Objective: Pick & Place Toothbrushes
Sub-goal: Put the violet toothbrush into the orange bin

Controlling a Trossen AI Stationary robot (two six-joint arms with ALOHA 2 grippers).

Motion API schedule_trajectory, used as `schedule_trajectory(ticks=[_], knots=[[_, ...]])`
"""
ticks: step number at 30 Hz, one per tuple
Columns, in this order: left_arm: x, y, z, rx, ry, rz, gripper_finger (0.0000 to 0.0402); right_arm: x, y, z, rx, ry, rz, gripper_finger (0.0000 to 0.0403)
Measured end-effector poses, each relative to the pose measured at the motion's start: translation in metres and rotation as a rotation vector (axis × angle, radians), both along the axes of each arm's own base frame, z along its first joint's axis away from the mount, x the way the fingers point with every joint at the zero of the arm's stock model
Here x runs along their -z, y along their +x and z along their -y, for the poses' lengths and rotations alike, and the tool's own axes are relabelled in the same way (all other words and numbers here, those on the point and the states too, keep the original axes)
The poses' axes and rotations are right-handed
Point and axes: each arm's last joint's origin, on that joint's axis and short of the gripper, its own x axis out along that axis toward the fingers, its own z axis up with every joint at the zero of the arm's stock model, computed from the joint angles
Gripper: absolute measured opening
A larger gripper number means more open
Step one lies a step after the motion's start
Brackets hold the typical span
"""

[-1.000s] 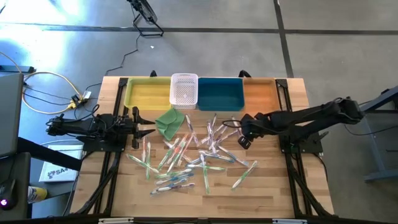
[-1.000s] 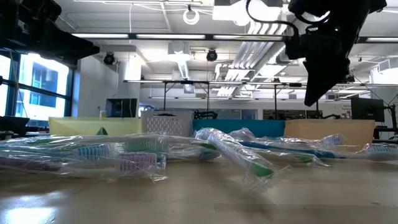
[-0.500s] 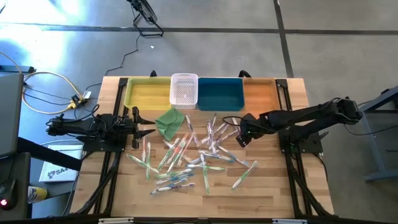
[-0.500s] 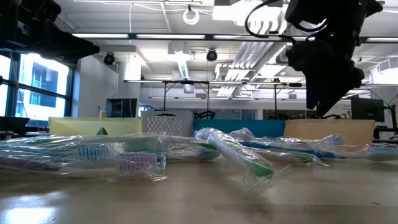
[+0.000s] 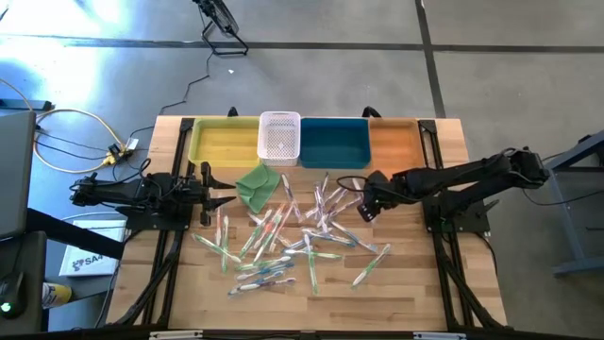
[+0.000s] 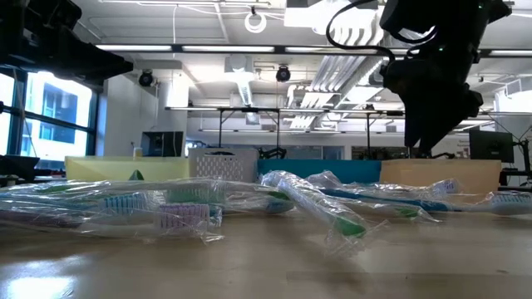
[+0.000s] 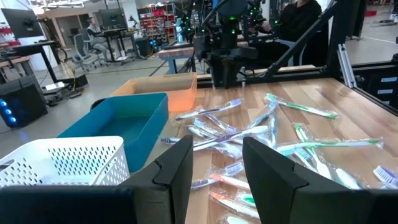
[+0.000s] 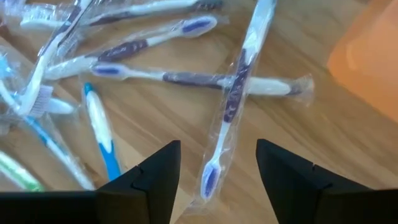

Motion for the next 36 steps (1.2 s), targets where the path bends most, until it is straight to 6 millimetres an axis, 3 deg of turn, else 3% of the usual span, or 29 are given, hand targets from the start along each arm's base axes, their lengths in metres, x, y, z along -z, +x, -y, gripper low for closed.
schedule_trajectory(ticks=[21,36], knots=[[0.000,0.000,0.000,-0.001,0.000,0.000,0.0136,0.000,0.000,0.002,0.030,-0.068,0.006,0.0203],[0.000,0.000,0.000,-0.002,0.000,0.000,0.0136,0.027,-0.005,0.001,0.063,-0.024,0.059,0.0203]])
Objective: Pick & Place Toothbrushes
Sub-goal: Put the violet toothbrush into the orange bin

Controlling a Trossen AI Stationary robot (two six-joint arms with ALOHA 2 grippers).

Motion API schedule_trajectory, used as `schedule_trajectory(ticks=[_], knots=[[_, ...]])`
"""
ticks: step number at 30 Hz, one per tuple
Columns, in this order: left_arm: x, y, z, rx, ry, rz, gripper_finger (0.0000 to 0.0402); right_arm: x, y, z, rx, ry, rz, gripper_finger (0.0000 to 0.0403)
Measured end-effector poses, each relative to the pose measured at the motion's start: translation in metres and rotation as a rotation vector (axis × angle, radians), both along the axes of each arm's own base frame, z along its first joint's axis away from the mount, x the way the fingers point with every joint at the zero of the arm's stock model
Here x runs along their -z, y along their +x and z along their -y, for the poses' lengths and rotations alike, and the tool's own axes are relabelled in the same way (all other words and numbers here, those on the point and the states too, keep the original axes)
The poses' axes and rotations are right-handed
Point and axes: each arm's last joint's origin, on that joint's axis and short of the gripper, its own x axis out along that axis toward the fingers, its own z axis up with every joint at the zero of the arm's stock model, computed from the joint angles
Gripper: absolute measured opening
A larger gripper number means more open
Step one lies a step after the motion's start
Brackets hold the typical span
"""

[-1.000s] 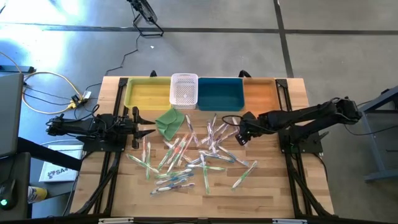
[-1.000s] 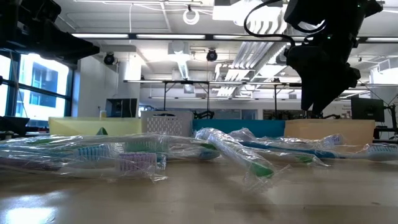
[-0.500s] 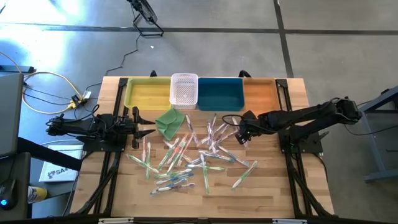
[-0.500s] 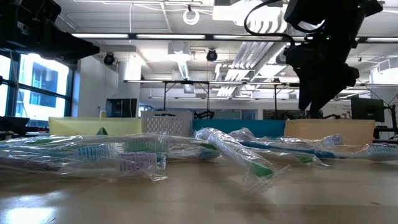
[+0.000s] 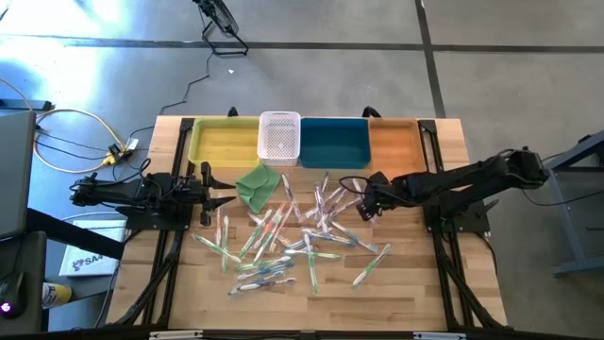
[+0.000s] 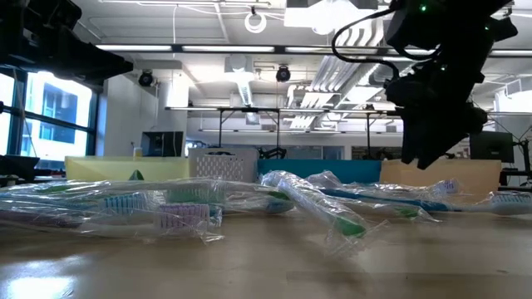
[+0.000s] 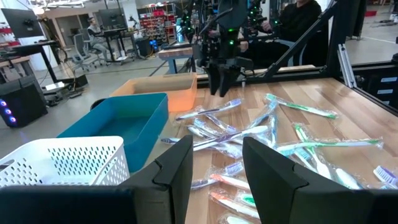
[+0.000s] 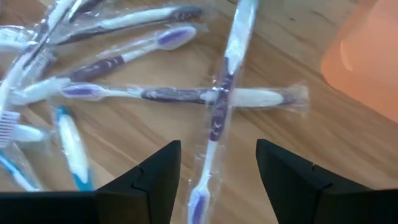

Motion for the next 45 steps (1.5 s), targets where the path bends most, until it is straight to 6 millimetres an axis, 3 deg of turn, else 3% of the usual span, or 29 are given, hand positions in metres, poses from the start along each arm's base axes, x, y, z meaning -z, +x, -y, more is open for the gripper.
schedule_trajectory(ticks=[20,31,45], knots=[[0.001,0.000,0.000,-0.002,0.001,-0.006,0.0136,0.028,-0.008,-0.001,-0.004,0.003,0.073,0.0203],[0.005,0.000,0.000,-0.002,0.005,-0.048,0.0136,0.029,-0.008,-0.001,-0.005,-0.001,0.081,0.0203],[0.005,0.000,0.000,0.002,0.005,-0.052,0.0136,0.058,0.009,-0.005,-0.014,-0.046,0.016,0.0190]])
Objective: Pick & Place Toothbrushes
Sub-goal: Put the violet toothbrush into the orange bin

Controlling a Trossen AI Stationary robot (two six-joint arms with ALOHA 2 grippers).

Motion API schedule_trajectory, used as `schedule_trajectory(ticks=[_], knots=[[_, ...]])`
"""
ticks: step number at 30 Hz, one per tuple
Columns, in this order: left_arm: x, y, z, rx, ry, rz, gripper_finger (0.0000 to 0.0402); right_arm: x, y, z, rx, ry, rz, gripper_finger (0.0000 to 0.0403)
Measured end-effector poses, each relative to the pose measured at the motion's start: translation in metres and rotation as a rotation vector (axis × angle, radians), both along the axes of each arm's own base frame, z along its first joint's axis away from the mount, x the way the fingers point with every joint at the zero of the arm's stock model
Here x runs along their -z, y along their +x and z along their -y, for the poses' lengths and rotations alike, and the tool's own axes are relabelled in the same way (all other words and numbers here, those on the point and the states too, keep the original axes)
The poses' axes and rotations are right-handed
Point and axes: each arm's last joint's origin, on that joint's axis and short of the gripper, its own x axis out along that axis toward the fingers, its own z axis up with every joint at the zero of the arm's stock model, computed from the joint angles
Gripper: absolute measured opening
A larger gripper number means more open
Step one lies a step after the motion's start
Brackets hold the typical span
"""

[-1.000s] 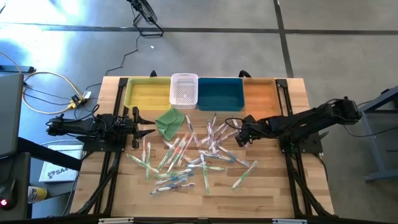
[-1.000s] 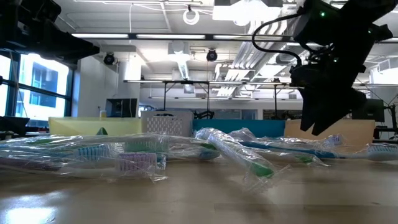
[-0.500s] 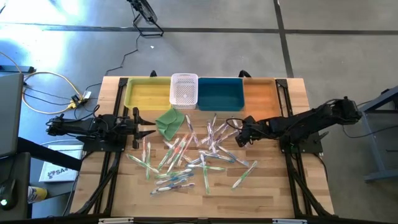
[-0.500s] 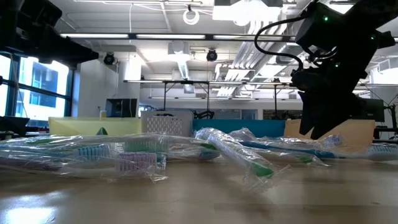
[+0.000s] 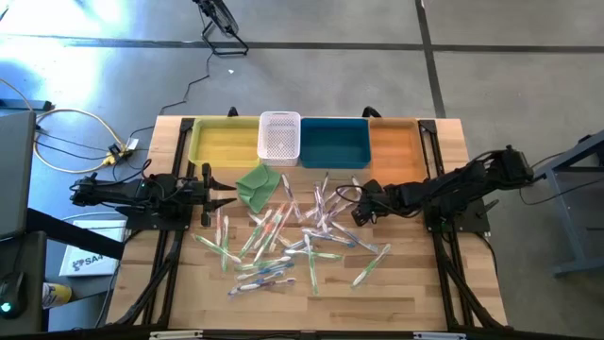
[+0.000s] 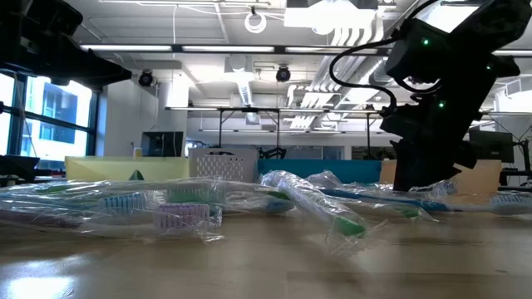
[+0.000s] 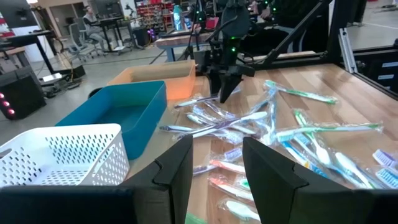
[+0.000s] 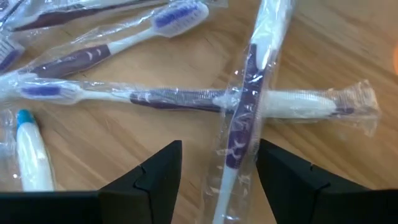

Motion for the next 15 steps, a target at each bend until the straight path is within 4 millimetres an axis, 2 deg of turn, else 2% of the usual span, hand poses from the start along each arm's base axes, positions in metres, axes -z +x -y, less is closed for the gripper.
schedule_trajectory(ticks=[15], knots=[[0.0000,0.0000,0.0000,-0.001,0.000,0.000,0.0136,-0.0042,-0.0057,-0.0017,-0.010,0.009,-0.019,0.0019]])
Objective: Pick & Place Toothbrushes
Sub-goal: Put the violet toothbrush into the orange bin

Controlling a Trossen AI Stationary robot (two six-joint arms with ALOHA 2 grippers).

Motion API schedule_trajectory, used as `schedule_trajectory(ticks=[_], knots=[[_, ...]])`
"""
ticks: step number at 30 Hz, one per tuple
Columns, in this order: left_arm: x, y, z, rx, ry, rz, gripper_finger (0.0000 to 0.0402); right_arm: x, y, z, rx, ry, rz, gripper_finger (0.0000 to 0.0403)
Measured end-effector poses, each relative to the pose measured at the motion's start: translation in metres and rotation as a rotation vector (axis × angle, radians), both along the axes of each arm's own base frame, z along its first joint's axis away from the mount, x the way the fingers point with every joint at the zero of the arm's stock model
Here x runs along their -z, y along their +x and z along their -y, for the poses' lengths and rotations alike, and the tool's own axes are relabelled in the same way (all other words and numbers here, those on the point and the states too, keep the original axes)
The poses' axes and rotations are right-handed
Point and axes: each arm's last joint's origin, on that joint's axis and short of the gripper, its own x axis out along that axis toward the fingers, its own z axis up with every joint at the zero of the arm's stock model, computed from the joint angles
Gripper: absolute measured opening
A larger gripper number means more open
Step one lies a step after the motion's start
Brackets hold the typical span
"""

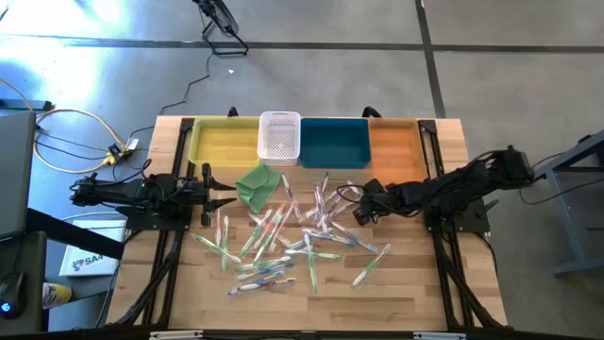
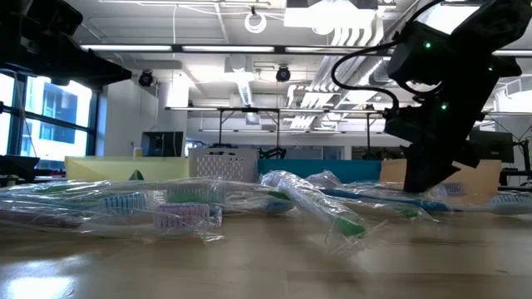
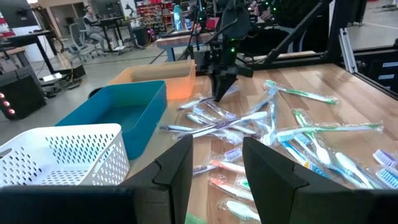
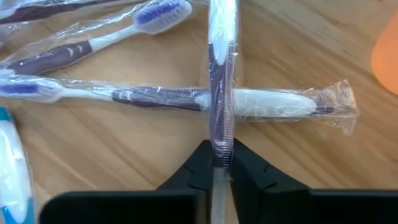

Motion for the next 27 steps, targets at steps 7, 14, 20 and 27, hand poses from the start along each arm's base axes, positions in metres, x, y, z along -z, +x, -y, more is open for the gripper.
schedule_trajectory(ticks=[7,14,20,27], knots=[[0.000,0.000,0.000,-0.001,0.000,0.000,0.0136,-0.019,-0.009,-0.002,-0.027,0.071,0.056,0.0019],[0.000,0.000,0.000,-0.004,0.000,0.001,0.0136,-0.049,-0.019,-0.001,-0.040,0.083,0.209,0.0019],[-0.001,0.000,0.000,-0.004,-0.001,0.006,0.0136,-0.076,-0.032,0.000,-0.048,0.075,0.372,0.0019],[-0.001,0.000,0.000,-0.003,-0.001,0.007,0.0136,-0.109,-0.043,0.004,-0.058,-0.030,0.558,0.0019]])
